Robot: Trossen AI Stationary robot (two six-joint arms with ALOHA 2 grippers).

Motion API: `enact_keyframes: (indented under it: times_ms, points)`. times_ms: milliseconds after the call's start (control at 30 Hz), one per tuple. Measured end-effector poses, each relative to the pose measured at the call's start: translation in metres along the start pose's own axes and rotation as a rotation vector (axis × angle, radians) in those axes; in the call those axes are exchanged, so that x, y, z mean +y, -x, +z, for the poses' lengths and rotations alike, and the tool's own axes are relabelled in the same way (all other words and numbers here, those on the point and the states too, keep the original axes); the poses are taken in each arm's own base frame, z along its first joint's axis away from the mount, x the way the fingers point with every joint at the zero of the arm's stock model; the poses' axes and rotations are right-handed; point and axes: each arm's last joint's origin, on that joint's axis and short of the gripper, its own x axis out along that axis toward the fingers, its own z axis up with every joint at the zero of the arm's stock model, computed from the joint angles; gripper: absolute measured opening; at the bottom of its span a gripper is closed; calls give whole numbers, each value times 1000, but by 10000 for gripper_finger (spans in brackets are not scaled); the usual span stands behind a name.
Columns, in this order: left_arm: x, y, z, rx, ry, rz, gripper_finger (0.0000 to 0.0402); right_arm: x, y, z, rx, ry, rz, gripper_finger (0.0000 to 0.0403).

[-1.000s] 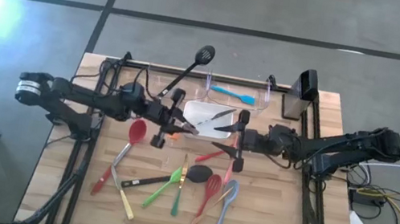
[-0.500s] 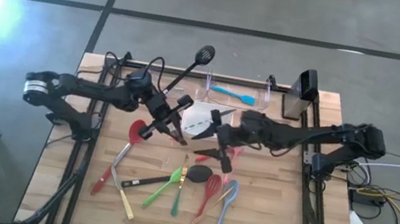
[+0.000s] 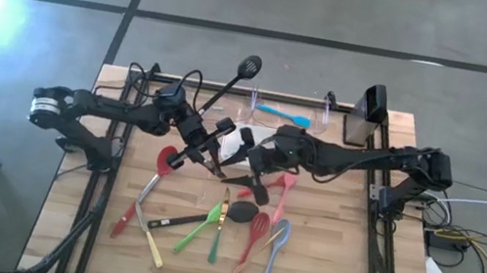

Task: Pick & Place Kitchen Items
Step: Put the silver table knife into the white bin

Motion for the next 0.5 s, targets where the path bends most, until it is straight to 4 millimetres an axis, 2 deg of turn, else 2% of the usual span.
enact_keyframes:
  times_ms: [500]
  points:
    - [1,0,-1,2,-33,3,43,-1,-1,5,-36,-4,-5,132]
